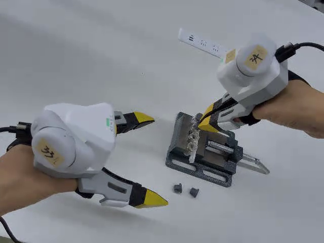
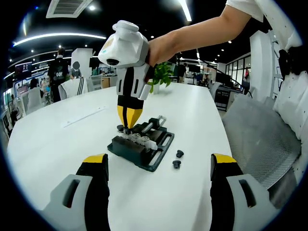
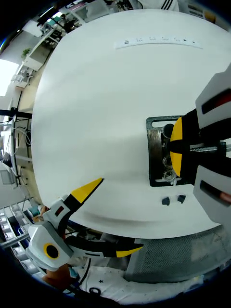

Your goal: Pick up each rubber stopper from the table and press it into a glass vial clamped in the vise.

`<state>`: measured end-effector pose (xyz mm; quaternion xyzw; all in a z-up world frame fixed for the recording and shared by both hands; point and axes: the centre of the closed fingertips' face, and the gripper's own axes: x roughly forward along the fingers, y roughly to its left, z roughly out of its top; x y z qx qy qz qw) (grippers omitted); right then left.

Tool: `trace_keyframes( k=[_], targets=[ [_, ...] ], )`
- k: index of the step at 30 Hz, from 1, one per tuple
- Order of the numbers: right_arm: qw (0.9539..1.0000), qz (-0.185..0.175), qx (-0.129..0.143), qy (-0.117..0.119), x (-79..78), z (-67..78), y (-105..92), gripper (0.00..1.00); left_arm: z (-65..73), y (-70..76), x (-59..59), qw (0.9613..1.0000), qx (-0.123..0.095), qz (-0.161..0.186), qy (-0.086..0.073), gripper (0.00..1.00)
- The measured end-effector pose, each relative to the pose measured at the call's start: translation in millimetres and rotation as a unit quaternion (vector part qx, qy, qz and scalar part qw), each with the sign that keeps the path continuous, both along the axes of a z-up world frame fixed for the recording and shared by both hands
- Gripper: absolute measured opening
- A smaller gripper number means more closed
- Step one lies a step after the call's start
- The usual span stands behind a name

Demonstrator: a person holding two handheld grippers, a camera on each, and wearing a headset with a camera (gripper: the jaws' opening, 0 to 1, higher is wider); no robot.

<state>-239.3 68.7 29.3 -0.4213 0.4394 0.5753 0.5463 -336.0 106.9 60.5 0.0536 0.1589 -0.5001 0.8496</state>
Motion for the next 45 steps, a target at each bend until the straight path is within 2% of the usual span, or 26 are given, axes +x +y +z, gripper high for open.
trace_keyframes(
  k=[15,27,31,45],
  targets=[
    [0.9998,0.007,-0.016,0.003,1.5,-1.3,-0.8,0.01,-3.1,-0.5,0.8,1.0,-0.001,0.0,0.004,0.95],
    [0.9995,0.015,-0.03,0.0,1.0,-4.0,0.7,0.0,-2.6,-1.7,-0.1,1.0,-0.003,-0.001,0.004,0.94],
    [0.9987,0.027,-0.042,-0.007,0.2,-4.8,0.9,0.0,-1.6,-1.9,-0.2,1.0,-0.004,0.0,0.002,0.94],
    [0.9986,0.013,-0.051,0.007,-3.2,-4.1,-1.2,0.0,2.0,0.9,1.6,1.0,-0.004,0.003,-0.002,0.92]
  ],
)
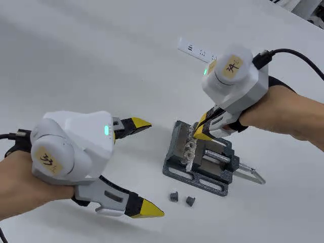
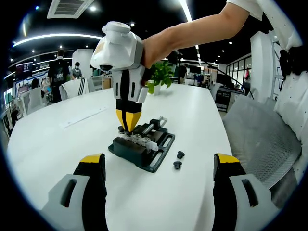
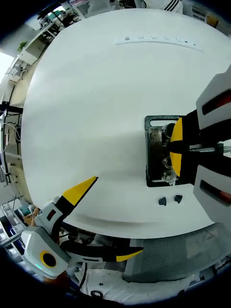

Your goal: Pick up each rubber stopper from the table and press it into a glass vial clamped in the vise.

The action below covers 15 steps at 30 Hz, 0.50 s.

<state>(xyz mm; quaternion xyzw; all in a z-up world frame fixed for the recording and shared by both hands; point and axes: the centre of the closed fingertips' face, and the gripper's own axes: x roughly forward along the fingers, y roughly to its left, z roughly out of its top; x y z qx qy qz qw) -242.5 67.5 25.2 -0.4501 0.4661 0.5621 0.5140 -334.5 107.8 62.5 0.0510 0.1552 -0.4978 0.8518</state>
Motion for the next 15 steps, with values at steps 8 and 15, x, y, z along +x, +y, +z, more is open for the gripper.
trace_keyframes(
  k=[8,15],
  targets=[
    [0.9997,0.009,-0.023,0.003,-0.9,0.2,2.1,0.0,0.6,0.4,1.0,1.0,0.0,0.003,-0.001,0.92],
    [0.9995,0.012,-0.031,0.001,1.9,-2.5,2.2,0.0,2.5,-1.7,1.4,1.0,0.001,0.001,-0.002,0.92]
  ],
)
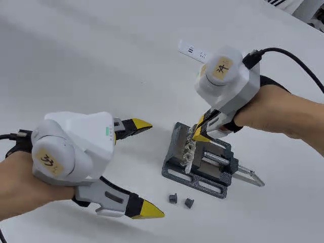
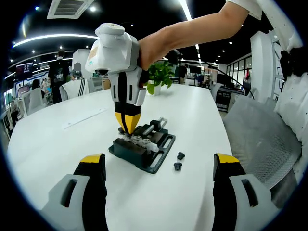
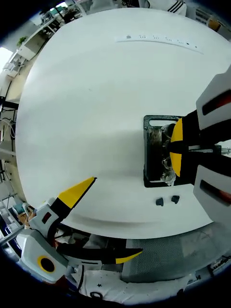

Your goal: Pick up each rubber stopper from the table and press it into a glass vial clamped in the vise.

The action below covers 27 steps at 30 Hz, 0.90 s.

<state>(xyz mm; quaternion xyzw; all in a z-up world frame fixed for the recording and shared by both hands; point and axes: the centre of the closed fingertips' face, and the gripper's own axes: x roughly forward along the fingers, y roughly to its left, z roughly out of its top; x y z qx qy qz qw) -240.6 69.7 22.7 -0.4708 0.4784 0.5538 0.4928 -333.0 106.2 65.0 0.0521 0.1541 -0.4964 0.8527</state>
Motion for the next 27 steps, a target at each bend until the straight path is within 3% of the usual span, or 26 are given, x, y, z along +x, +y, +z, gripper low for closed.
trace_keyframes(
  k=[12,20,27],
  targets=[
    [0.9999,0.007,-0.004,-0.006,-0.2,0.7,-1.5,0.0,5.5,-5.6,-8.0,1.0,0.005,-0.004,-0.002,0.92],
    [0.9994,0.002,0.027,-0.02,0.5,2.3,-2.3,0.01,8.1,0.9,-12.4,0.9999,0.016,-0.002,-0.003,0.91],
    [0.9986,-0.01,0.049,-0.018,1.9,2.5,-1.7,0.01,9.1,3.4,-14.6,0.9998,0.018,0.002,-0.002,0.91]
  ],
)
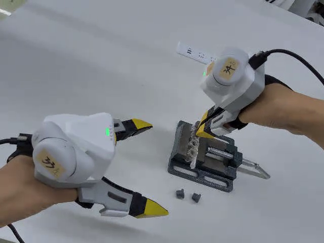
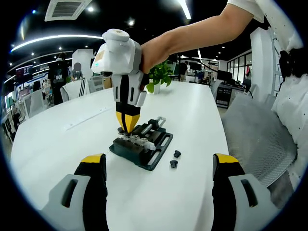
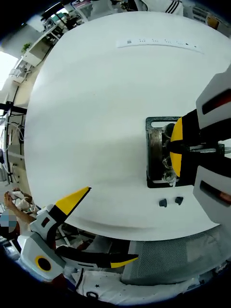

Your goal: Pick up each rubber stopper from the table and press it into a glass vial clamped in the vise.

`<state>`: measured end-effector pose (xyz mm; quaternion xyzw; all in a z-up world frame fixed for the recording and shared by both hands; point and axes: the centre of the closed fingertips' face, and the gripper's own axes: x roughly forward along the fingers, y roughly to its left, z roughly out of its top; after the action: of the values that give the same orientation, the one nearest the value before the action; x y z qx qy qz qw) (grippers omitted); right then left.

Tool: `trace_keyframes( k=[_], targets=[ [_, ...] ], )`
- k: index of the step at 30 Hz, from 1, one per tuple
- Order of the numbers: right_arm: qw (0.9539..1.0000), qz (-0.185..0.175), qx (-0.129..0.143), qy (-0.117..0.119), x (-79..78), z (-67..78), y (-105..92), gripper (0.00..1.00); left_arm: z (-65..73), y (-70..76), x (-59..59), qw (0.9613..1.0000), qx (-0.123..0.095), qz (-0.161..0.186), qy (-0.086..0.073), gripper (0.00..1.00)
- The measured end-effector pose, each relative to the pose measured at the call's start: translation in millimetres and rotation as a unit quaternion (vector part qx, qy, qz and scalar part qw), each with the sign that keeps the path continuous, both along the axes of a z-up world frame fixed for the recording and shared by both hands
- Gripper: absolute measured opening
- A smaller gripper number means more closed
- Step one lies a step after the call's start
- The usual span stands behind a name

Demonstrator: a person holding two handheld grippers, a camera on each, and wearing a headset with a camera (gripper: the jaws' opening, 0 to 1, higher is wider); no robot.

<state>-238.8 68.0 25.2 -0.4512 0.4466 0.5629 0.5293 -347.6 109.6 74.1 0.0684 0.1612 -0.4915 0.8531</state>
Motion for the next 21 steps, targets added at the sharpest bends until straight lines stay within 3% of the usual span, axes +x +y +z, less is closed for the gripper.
trace_keyframes(
  k=[9,13,21],
  targets=[
    [0.9999,-0.007,0.015,-0.002,1.9,0.4,0.1,0.01,0.7,0.6,-2.6,1.0,0.0,0.0,0.0,0.91],
    [0.9993,-0.021,0.03,0.008,0.4,0.9,1.3,0.04,0.7,-0.2,-4.1,1.0,0.002,-0.003,0.001,0.91],
    [0.9985,-0.031,0.045,-0.005,3.4,12.2,-5.0,0.07,0.9,-0.1,-3.0,1.0,0.005,-0.007,0.001,0.91]
  ],
)
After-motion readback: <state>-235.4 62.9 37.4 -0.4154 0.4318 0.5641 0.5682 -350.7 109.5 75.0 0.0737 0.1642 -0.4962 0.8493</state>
